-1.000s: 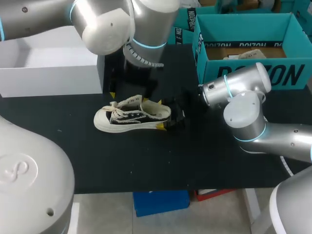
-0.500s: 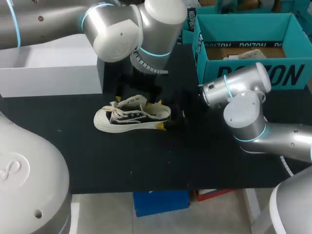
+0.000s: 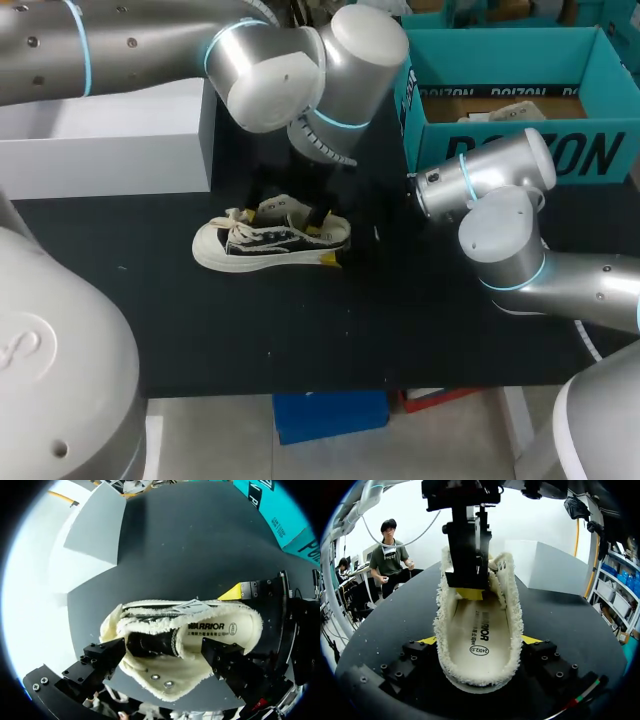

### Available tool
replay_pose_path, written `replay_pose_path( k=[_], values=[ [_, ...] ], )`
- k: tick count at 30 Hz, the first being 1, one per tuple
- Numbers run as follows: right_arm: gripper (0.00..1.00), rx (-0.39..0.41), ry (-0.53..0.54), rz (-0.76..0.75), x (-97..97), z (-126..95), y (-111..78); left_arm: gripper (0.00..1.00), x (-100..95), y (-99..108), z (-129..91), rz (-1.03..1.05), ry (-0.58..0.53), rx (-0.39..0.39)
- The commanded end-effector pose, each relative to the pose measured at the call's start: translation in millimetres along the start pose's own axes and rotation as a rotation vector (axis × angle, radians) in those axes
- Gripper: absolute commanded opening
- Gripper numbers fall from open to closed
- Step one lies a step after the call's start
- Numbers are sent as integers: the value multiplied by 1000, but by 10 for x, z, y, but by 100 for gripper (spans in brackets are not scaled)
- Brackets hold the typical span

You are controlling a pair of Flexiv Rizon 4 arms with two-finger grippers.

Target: Take the shoe out of the shoebox, open the shoe tongue, remove and reinsert the insole, then place the shoe into the shoebox

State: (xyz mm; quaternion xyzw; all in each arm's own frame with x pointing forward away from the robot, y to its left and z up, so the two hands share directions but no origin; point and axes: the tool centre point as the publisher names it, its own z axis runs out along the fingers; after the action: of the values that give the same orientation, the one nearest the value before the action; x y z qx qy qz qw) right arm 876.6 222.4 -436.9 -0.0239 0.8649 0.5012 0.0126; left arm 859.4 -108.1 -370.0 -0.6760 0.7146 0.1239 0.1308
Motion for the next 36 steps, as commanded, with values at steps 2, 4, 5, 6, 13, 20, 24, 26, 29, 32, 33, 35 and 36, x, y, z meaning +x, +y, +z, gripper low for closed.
replay_pose_path(
  k=[2, 4, 5, 6, 13, 20, 24, 26, 29, 32, 33, 35, 36],
  values=[
    [0, 2, -2, 1, -6, 27, 0, 100, 69, -54, 54, 3, -23, -20],
    [0, 2, -2, 1, -6, 27, 0, 100, 63, -55, 57, 3, -27, -20],
    [0, 2, -2, 1, -6, 27, 0, 100, 58, -56, 57, 2, -30, -19],
    [0, 2, -2, 1, -6, 27, 0, 71, 51, -56, 57, 2, -32, -18],
    [0, 2, -2, 1, -6, 27, 0, 0, -23, -21, 75, 5, -43, -19],
    [0, 2, -2, 1, -6, 27, 0, 0, -117, 46, 67, 6, -22, -41],
    [0, 2, -2, 1, -6, 27, 0, 0, -158, 66, 84, 3, -17, -44],
    [0, 2, -2, 1, -6, 27, 0, 0, -182, 57, 62, -6, -9, -42],
    [0, 2, -2, 1, -6, 27, 0, 0, -213, 52, -14, -15, 3, -32],
    [0, 2, -2, 1, -6, 27, 0, 0, -245, 50, -99, -22, 12, -16],
    [0, 2, -2, 1, -6, 27, 0, 0, -257, 47, -128, -26, 15, -9],
    [0, 2, -2, 1, -6, 27, 0, 0, -286, 41, -188, -31, 34, -8],
    [0, 2, -2, 1, -6, 27, 0, 0, -297, 41, -212, -34, 35, -1]
  ],
)
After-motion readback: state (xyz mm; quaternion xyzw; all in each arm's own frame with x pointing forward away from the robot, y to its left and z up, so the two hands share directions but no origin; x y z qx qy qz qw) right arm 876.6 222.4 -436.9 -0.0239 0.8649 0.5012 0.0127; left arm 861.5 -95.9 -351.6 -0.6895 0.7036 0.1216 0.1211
